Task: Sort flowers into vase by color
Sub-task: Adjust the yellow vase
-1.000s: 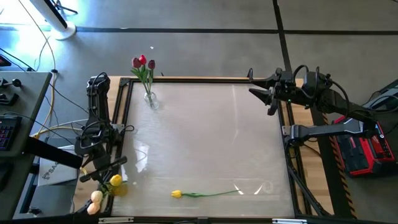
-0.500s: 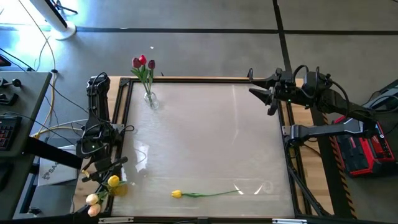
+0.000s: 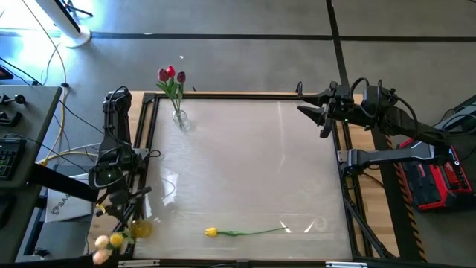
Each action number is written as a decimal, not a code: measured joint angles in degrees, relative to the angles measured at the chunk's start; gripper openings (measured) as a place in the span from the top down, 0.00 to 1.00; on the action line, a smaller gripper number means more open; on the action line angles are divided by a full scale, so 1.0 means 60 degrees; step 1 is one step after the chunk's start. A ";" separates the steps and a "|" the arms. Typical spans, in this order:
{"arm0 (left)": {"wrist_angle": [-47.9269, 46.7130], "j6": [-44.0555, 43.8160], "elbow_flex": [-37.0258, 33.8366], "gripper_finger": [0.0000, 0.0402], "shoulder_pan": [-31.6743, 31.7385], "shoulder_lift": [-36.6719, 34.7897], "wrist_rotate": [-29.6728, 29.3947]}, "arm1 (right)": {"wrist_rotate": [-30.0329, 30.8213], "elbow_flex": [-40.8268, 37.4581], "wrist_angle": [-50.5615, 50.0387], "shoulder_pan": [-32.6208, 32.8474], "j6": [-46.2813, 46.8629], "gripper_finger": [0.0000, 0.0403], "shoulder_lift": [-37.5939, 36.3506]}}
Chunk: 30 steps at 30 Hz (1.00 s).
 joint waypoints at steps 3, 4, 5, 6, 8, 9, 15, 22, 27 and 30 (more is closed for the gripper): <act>-0.0059 0.0006 0.0021 0.38 0.0025 -0.0003 -0.0121 | -0.0001 0.0000 0.0000 0.0000 0.0001 0.57 0.0000; -0.0086 0.0007 0.0024 0.38 0.0025 -0.0003 -0.0107 | -0.0001 0.0000 0.0000 0.0000 0.0002 0.57 -0.0001; -0.0139 0.0004 0.0024 0.38 0.0025 -0.0003 -0.0038 | -0.0001 0.0000 0.0000 0.0000 0.0002 0.57 0.0003; -0.0208 0.0007 0.0024 0.38 0.0023 -0.0003 0.0028 | -0.0001 0.0000 0.0000 0.0000 0.0002 0.57 0.0003; -0.0417 -0.0084 0.0045 0.38 0.0022 0.0001 0.0125 | -0.0001 0.0000 0.0000 0.0000 0.0000 0.57 0.0003; -0.0595 -0.0138 0.0113 0.38 0.0024 0.0001 0.0201 | 0.0002 0.0000 0.0000 0.0000 0.0002 0.57 0.0002; -0.2134 -0.0389 0.0834 0.39 0.0022 -0.0102 0.0566 | 0.0002 0.0000 0.0000 0.0000 0.0002 0.57 0.0003; -0.2239 -0.1584 0.0681 0.39 0.0015 -0.0145 0.1218 | -0.0001 0.0000 0.0000 0.0000 0.0002 0.57 0.0003; -0.2483 -0.1504 0.0354 0.39 0.0020 -0.0145 0.1070 | -0.0001 0.0000 0.0000 0.0000 0.0000 0.57 0.0003; -0.2391 -0.1734 0.0179 0.39 0.0033 -0.0145 0.0892 | 0.0000 -0.0003 0.0000 0.0000 0.0002 0.57 0.0003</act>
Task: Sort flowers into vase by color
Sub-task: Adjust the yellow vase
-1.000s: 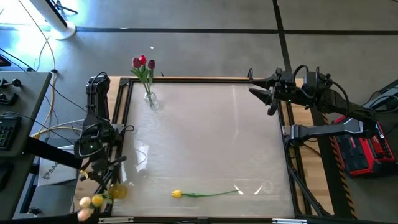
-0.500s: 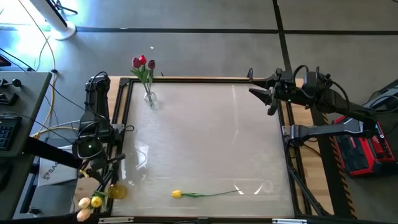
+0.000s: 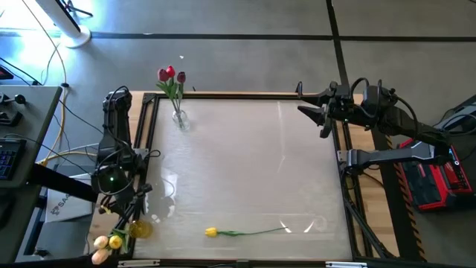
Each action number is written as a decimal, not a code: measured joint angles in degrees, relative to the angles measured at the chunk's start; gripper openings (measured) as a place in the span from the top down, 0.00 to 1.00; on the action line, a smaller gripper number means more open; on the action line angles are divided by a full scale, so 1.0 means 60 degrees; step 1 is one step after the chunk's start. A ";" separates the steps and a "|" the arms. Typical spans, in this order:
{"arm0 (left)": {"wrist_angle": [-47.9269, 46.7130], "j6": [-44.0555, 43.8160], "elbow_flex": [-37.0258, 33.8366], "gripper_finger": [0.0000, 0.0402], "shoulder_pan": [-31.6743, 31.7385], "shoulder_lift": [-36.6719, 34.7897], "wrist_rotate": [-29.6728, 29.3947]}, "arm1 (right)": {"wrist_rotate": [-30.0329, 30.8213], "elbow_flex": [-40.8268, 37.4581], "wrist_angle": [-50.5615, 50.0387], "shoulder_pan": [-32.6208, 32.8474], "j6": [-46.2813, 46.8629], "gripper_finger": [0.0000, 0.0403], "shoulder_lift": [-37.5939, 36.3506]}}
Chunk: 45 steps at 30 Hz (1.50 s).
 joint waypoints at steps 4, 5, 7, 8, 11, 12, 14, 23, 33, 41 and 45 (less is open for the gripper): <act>0.0140 0.0111 -0.0172 0.39 0.0000 0.0000 -0.0055 | -0.0001 0.0003 0.0000 0.0000 -0.0003 0.57 0.0000; 0.0248 0.0269 -0.0218 0.39 0.0000 0.0000 0.0008 | 0.0000 0.0003 0.0000 0.0000 0.0000 0.57 0.0000; 0.0624 0.0559 -0.0427 0.39 0.0013 -0.0023 0.0213 | -0.0001 0.0003 0.0000 0.0000 0.0000 0.57 0.0000; 0.0891 0.0660 -0.0549 0.39 0.0022 -0.0029 0.0290 | -0.0001 0.0003 0.0000 0.0000 0.0000 0.57 0.0000; 0.1393 0.0571 -0.0783 0.39 0.0029 -0.0036 0.0332 | -0.0001 0.0003 0.0000 0.0000 0.0000 0.57 0.0000; 0.1474 0.0557 -0.0809 0.39 0.0029 -0.0036 0.0339 | -0.0001 0.0003 0.0000 0.0000 0.0000 0.57 0.0000; 0.1567 0.0557 -0.0826 0.39 0.0027 -0.0033 0.0360 | -0.0001 0.0003 0.0000 0.0000 0.0000 0.57 -0.0002; 0.1771 0.0454 -0.0854 0.39 0.0073 -0.0011 0.0598 | -0.0001 0.0003 0.0000 0.0000 0.0000 0.57 0.0000; 0.2024 -0.0260 -0.0884 0.39 0.0073 0.0015 0.0759 | -0.0001 0.0003 0.0000 0.0000 0.0000 0.57 0.0000; 0.2508 -0.1718 -0.0902 0.39 0.0058 0.0029 0.0861 | -0.0001 0.0003 0.0000 0.0000 -0.0001 0.57 0.0000; 0.2838 -0.1933 -0.0902 0.38 0.0051 0.0171 0.0948 | -0.0001 0.0003 0.0000 0.0000 0.0000 0.57 -0.0001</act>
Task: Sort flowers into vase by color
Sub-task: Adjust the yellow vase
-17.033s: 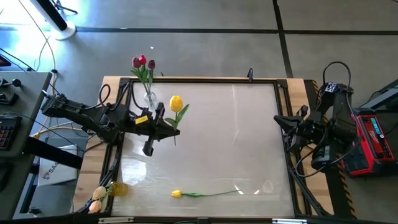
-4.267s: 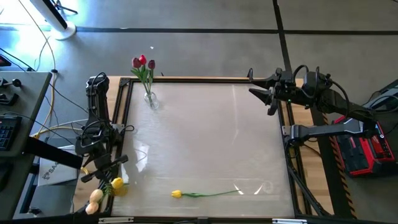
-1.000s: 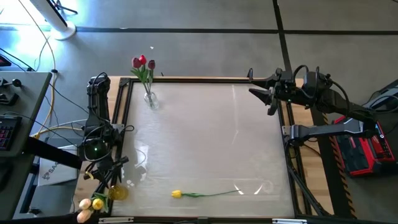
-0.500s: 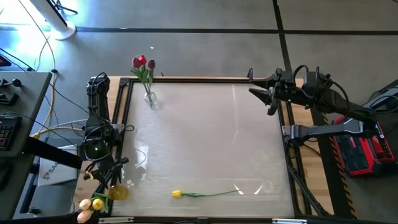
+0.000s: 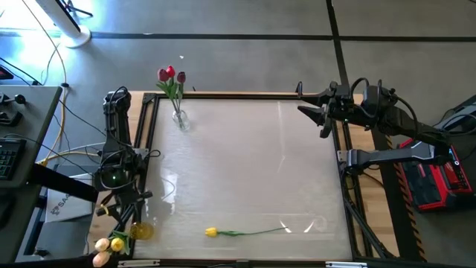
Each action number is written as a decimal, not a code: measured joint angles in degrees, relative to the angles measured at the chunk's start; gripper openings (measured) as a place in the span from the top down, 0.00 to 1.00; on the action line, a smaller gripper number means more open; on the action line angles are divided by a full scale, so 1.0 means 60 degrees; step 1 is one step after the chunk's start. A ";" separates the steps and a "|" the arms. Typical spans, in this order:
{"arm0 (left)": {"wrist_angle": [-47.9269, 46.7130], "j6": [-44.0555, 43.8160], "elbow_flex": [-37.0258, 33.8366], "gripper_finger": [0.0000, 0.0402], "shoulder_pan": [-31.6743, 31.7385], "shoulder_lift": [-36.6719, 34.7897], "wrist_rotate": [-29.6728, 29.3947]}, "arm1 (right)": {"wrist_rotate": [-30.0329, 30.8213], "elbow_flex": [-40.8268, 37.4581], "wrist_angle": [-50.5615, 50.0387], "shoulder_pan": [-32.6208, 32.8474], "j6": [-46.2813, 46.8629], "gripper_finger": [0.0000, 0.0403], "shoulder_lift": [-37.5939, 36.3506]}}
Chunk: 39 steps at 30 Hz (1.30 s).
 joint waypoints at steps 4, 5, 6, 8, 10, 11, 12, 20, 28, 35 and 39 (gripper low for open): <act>0.0250 0.0570 0.0019 0.38 -0.0011 0.0186 -0.0086 | 0.0000 0.0000 0.0000 0.0000 0.0000 0.57 0.0001; 0.0314 0.0791 0.0026 0.38 -0.0011 0.0231 -0.0114 | 0.0000 0.0000 0.0000 0.0000 0.0000 0.57 0.0001; 0.0380 0.1007 0.0032 0.38 -0.0015 0.0267 -0.0140 | 0.0000 0.0000 0.0000 0.0000 0.0000 0.57 0.0001; 0.0481 0.1384 0.0036 0.38 -0.0015 0.0319 -0.0160 | 0.0000 0.0000 0.0000 0.0000 0.0000 0.57 0.0001; 0.0579 0.1690 0.0036 0.38 -0.0015 0.0358 -0.0188 | 0.0000 0.0000 0.0000 0.0000 0.0000 0.57 0.0001; 0.0656 0.1822 0.0036 0.38 -0.0015 0.0394 -0.0204 | 0.0003 0.0000 0.0000 0.0000 0.0000 0.57 0.0001; 0.0748 0.1954 0.0036 0.38 -0.0015 0.0443 -0.0234 | 0.0000 0.0000 0.0000 0.0000 0.0000 0.57 0.0001; 0.1263 0.3403 0.0042 0.38 -0.0036 0.0833 -0.0725 | 0.0003 0.0000 0.0000 0.0000 0.0000 0.57 0.0000; 0.1176 0.3718 0.0087 0.38 -0.0016 0.1219 -0.0770 | 0.0000 0.0000 0.0000 0.0000 0.0000 0.57 0.0001; 0.1132 0.3660 0.0080 0.38 -0.0011 0.1419 -0.0804 | 0.0003 0.0000 0.0000 0.0000 0.0000 0.57 0.0001; 0.1116 0.3789 0.0074 0.38 -0.0011 0.1435 -0.1006 | 0.0000 0.0000 0.0000 0.0000 0.0000 0.57 0.0001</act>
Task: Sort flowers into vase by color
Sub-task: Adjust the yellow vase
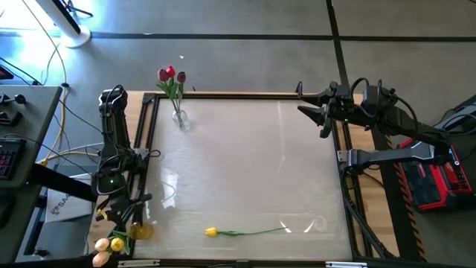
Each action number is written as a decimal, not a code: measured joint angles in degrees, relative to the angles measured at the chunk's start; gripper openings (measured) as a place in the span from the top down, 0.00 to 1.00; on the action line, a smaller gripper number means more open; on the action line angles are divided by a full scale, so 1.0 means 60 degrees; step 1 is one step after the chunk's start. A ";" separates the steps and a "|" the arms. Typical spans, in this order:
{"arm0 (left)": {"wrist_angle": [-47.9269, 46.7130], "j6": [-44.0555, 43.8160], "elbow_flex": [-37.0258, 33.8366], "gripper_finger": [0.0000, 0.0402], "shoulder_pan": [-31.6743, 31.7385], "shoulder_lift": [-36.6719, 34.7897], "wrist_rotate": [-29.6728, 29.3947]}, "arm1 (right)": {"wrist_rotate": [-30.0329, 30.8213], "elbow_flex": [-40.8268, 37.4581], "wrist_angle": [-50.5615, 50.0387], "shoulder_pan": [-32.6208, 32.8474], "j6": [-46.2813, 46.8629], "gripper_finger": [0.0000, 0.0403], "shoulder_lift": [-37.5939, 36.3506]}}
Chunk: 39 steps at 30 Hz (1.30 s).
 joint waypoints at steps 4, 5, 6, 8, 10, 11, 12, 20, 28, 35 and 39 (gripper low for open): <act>-0.0024 0.0481 -0.0036 0.39 0.0006 0.0066 -0.0588 | 0.0000 0.0000 0.0000 0.0000 0.0000 0.57 -0.0004; -0.0001 0.0588 -0.0038 0.39 -0.0004 0.0063 -0.0676 | 0.0001 0.0000 0.0000 0.0000 -0.0001 0.57 -0.0001; 0.0027 0.0703 -0.0042 0.39 -0.0007 0.0066 -0.0783 | 0.0000 0.0000 0.0000 0.0000 0.0000 0.57 -0.0003; 0.0103 0.0875 -0.0048 0.39 -0.0004 0.0066 -0.0888 | 0.0001 0.0000 -0.0008 0.0000 -0.0003 0.57 -0.0003; 0.0139 0.0909 -0.0049 0.39 -0.0004 0.0066 -0.0955 | 0.0000 0.0000 -0.0007 0.0000 0.0000 0.57 -0.0001; 0.0137 0.0913 -0.0052 0.39 -0.0004 0.0066 -0.0988 | 0.0001 0.0000 -0.0006 0.0000 0.0000 0.57 -0.0003; 0.0129 0.0911 -0.0052 0.39 -0.0004 0.0066 -0.1033 | 0.0000 0.0000 -0.0007 0.0000 0.0000 0.57 0.0000; 0.0096 0.1196 -0.0052 0.39 0.0004 0.0064 -0.2190 | 0.0000 0.0000 -0.0007 0.0000 0.0000 0.57 -0.0003; 0.0066 0.1199 -0.0049 0.39 0.0007 0.0047 -0.3531 | 0.0000 0.0000 -0.0007 0.0000 0.0000 0.57 0.0000; 0.0008 0.1343 -0.0060 0.39 0.0422 -0.0068 -0.4637 | 0.0000 0.0000 -0.0006 0.0000 -0.0001 0.57 0.0000; 0.0020 0.1346 -0.0060 0.39 0.0815 -0.0125 -0.5032 | 0.0000 0.0000 -0.0007 0.0000 0.0000 0.57 -0.0002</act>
